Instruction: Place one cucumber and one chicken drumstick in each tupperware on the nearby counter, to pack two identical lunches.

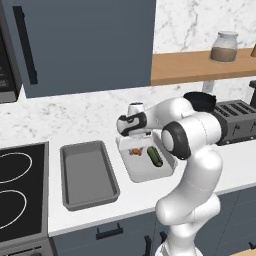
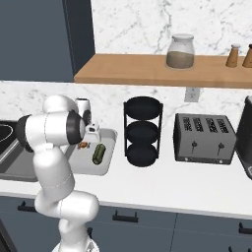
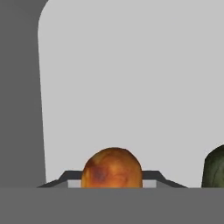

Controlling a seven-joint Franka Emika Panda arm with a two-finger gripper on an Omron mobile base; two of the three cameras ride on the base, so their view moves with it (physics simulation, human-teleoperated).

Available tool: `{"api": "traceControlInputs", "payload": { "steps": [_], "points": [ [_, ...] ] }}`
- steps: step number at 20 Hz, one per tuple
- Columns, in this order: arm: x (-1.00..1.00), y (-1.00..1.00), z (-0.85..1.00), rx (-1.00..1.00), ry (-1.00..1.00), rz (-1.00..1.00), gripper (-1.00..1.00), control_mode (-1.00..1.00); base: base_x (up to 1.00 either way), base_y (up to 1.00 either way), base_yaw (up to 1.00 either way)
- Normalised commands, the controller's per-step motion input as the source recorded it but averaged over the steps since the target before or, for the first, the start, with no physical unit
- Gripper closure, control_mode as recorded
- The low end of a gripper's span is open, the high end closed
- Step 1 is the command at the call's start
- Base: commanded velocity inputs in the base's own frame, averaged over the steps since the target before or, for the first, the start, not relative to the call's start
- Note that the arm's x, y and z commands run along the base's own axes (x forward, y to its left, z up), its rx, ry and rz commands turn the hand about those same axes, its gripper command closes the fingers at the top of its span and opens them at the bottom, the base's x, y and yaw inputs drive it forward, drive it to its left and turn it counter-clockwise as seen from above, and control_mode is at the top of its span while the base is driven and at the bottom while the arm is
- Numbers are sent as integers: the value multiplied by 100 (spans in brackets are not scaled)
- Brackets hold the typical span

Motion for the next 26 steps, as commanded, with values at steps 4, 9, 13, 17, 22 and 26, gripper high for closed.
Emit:
{"api": "traceControlInputs", "payload": {
  "steps": [4, 9, 13, 17, 22, 26],
  "points": [
    [0, 0, 19, -3, 0, 0, -100, -100, 0, 0, 0],
    [-7, 0, 34, -2, 0, 0, -100, -100, 0, 0, 0],
    [-62, -17, 49, 0, 0, 0, -100, -100, 0, 0, 0],
    [-88, -40, 30, 0, 0, 0, -100, -100, 0, 0, 0],
    [-100, -55, 1, 2, 0, 0, -100, -100, 0, 0, 0],
    [-94, -50, 5, 0, 0, 0, -100, -100, 0, 0, 0]
  ]
}}
